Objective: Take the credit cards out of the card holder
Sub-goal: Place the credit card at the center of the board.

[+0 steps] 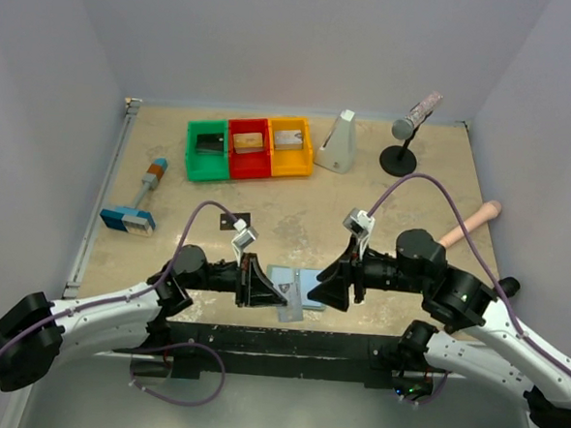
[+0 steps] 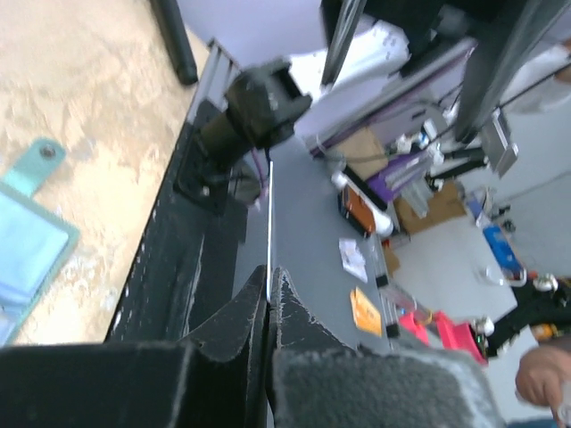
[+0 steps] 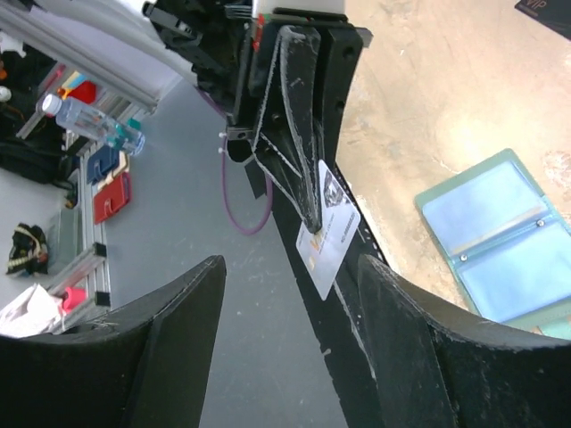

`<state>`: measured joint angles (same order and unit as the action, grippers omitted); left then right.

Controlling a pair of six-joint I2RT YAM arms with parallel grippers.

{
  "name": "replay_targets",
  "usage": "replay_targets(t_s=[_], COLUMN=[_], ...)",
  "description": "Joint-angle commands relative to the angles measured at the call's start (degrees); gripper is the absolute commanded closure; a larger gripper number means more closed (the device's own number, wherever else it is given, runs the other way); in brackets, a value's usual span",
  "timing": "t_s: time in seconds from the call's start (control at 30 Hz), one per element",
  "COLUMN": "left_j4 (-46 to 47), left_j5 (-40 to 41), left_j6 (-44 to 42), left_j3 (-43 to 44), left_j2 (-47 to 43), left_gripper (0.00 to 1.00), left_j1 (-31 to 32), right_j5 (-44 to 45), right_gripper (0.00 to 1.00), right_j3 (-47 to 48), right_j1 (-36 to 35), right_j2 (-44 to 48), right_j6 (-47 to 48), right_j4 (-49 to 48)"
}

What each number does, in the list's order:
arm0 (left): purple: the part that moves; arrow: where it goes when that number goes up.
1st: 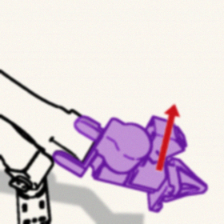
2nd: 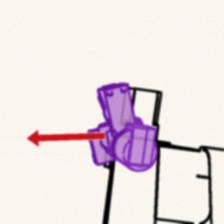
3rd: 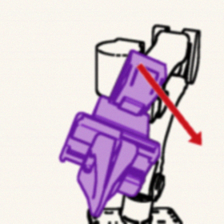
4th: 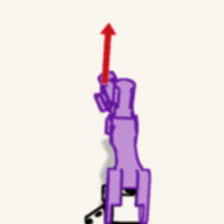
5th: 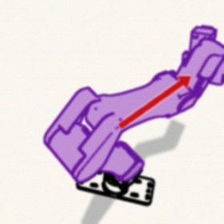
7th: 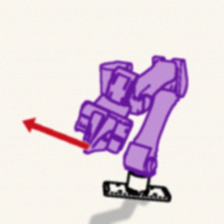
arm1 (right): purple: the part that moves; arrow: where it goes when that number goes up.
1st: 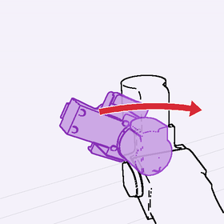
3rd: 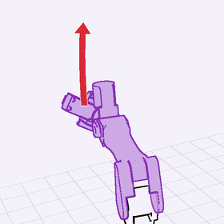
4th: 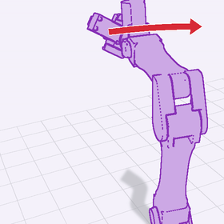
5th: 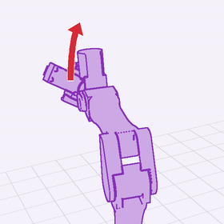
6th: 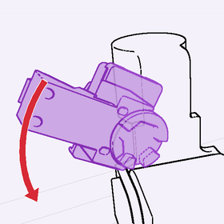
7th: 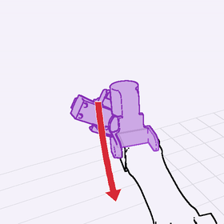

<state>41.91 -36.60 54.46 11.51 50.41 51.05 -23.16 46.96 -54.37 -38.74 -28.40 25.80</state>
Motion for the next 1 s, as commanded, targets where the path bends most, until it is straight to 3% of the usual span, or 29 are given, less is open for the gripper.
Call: replay_targets(t_s=[0.0, 0.13, 0.37, 0.73, 0.97], left_j4=[-6.8, -17.4, -26.5, -39.9, -46.0], left_j5=[-6.9, -7.3, -6.1, -10.2, -10.2], left_j6=[-5.7, -11.8, -15.7, -23.1, -26.6], left_j3=[5.1, 10.3, 13.1, 22.3, 26.4], left_j2=[1.1, 1.8, -0.8, 4.9, 5.8], left_gripper=[1.00, 1.00, 1.00, 1.00, 1.00], left_j1=[2.3, 7.0, 7.2, 8.1, 8.2], right_j5=[-6.6, -7.0, -7.0, -11.3, -14.0], right_gripper=[0.33, 0.31, 0.34, 0.36, 0.43], right_j3=[4.9, 8.3, 9.9, 9.1, 8.3], right_j1=[1.6, 1.9, 1.9, 1.9, 1.9], right_j2=[-1.0, -2.3, -4.0, -9.5, -13.4], right_j6=[6.0, 9.0, 11.3, 12.1, 11.2], right_j4=[8.7, 16.0, 20.0, 14.5, 9.5])
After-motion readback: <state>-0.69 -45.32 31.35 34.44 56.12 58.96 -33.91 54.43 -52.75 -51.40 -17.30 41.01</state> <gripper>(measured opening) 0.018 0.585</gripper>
